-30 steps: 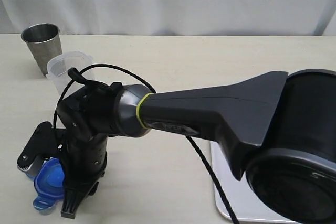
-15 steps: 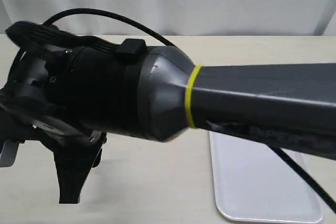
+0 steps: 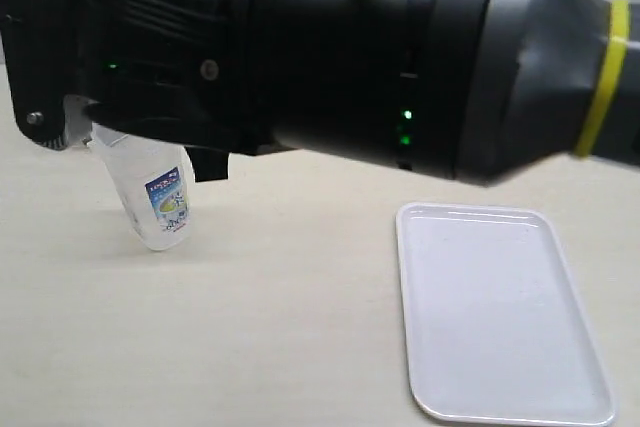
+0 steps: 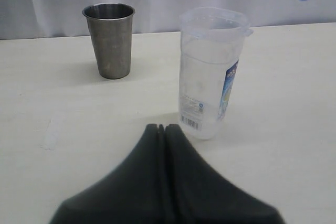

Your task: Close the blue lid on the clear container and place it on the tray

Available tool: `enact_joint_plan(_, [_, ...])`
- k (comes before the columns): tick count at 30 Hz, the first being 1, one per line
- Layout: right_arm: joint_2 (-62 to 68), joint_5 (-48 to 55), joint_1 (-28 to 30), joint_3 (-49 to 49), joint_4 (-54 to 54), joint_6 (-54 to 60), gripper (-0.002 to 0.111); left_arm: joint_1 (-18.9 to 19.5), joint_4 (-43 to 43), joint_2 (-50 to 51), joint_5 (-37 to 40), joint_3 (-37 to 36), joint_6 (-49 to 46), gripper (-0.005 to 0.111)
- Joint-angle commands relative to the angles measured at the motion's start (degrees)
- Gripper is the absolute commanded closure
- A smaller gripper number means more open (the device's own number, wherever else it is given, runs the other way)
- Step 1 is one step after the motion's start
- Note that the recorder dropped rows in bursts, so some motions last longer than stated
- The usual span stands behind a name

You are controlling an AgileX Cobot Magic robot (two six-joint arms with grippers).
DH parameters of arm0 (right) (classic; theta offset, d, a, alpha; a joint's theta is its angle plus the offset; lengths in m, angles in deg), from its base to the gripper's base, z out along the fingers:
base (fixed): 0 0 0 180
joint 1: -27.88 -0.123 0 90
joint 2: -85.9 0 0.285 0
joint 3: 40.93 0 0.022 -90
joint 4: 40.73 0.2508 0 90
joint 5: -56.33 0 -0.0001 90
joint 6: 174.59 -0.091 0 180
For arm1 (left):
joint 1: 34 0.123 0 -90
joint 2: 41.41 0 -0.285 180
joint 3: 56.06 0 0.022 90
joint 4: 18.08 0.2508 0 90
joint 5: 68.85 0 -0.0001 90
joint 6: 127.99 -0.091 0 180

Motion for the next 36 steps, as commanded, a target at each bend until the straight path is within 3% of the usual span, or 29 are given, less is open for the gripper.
enact_joint_plan(1, [2.51, -7.23, 3.55, -1.09, -3.54, 1.92, 0.104, 0.27, -0.19, -0.16, -0.61, -0.08, 0.0, 0.107])
enact_joint_plan(6, [6.34, -9.38, 4.07, -2.02, -6.65, 13.98, 0.104, 0.27, -0.19, -0.16, -0.61, -0.08, 0.0, 0.107])
enact_joint_plan(19, [14.4, -6.9, 2.72, -6.37, -16.22, 20.33, 0.104, 0.27, -0.19, -0.16, -0.61, -0.08, 0.0, 0.107])
enact_joint_plan(36, [14.54, -5.47, -0.62, -6.24, -15.3, 27.22, 0.104, 0.27, -0.19, -0.16, -0.61, -0.08, 0.0, 0.107])
